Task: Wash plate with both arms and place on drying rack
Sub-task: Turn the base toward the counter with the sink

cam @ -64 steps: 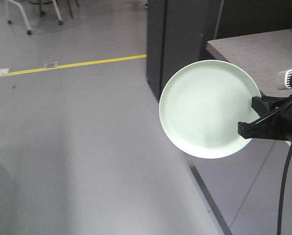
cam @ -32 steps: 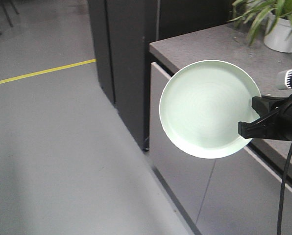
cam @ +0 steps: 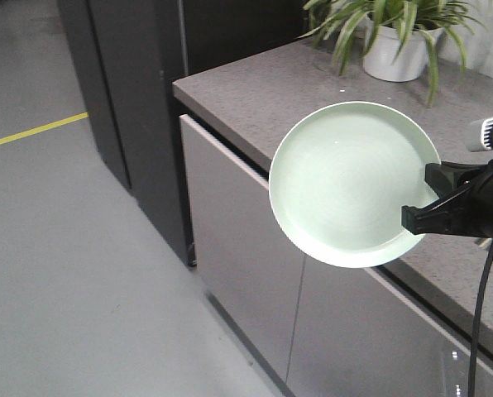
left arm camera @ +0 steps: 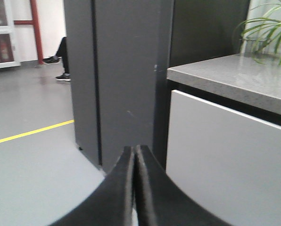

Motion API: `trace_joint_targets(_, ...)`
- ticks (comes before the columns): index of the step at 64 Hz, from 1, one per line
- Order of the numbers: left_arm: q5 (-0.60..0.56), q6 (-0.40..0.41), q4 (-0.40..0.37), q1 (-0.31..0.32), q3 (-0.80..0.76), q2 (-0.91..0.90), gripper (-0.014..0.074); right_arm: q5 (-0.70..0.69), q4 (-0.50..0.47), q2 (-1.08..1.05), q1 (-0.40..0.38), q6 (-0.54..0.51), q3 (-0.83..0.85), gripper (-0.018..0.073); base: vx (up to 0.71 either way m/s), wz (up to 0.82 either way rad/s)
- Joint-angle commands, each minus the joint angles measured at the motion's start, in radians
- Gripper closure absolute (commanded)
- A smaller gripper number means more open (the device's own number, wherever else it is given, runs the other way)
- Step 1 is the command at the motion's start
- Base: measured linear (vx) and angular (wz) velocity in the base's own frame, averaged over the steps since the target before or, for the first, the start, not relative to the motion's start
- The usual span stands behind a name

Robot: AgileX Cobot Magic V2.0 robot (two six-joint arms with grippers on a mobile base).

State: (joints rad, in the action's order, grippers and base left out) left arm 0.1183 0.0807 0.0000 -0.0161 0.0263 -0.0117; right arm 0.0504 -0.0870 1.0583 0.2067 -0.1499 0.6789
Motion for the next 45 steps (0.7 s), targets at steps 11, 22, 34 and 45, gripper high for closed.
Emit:
trace_joint_targets(11, -0.07, 0.005, -0.006, 0.004, 0.016, -0.016, 0.0602, -0.08, 0.0, -0.019, -0.005, 0.0, 0.028, 0.0569, 0.08, -0.33)
trace_joint_targets(22, -0.07, 0.005, -0.006, 0.004, 0.016, -0.016, 0.0602, -0.08, 0.0, -0.019, -0.005, 0.0, 0.028, 0.0569, 0.09, -0.36)
trace_joint_targets(34, -0.07, 0.005, -0.006, 0.004, 0.016, -0.016, 0.0602, -0.08, 0.0, -0.019, -0.005, 0.0, 0.028, 0.0569, 0.1, -0.37)
trace_joint_targets(45, -0.07, 0.005, -0.006, 0.004, 0.016, -0.016, 0.0602, -0.08, 0.0, -0.019, -0.005, 0.0, 0.028, 0.0569, 0.1, -0.37)
